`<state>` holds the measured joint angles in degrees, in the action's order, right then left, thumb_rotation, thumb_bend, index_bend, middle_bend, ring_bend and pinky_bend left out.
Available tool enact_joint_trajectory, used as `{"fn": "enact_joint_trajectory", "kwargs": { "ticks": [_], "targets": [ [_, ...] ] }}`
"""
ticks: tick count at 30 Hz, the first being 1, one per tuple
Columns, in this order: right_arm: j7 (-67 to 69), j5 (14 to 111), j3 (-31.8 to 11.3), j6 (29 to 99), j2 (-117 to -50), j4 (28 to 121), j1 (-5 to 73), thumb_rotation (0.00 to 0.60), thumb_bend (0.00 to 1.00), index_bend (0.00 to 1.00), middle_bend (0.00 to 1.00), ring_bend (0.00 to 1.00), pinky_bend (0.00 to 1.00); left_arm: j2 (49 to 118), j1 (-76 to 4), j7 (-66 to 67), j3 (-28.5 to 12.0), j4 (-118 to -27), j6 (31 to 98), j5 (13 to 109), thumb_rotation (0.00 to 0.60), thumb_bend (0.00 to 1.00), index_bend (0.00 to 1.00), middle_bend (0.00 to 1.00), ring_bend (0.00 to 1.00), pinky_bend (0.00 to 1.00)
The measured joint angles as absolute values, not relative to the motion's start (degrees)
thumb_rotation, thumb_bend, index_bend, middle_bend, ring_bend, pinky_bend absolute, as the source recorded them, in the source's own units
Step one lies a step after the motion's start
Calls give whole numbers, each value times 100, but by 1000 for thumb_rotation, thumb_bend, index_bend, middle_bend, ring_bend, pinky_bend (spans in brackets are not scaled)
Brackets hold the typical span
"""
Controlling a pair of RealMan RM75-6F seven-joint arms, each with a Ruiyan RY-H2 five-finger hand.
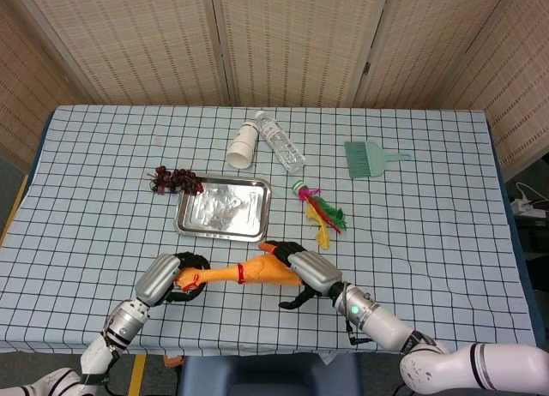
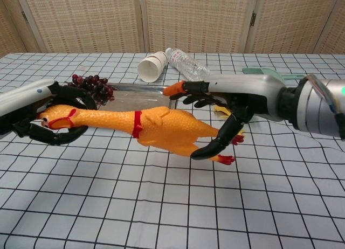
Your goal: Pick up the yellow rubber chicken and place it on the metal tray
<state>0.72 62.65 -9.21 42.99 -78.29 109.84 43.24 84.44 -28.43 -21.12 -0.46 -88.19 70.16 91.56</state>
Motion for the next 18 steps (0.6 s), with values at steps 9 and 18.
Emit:
{"fn": "enact_joint_trajectory", "kwargs": {
  "ticks": [9, 18],
  "targets": [
    [-3, 6275, -860, 4424, -7868, 10866, 4331, 600, 114, 0, 0, 0, 0, 8351, -2834, -2263, -46, -8847, 7013, 9140, 600, 819, 831, 636, 437, 505],
    [-537, 5950, -836, 4825, -8095, 10785, 4410, 600, 114, 2, 0, 0, 56, 8317, -2822, -2339, 55, -8933, 7074, 9318, 600, 816, 831, 635, 437, 505]
  ]
}}
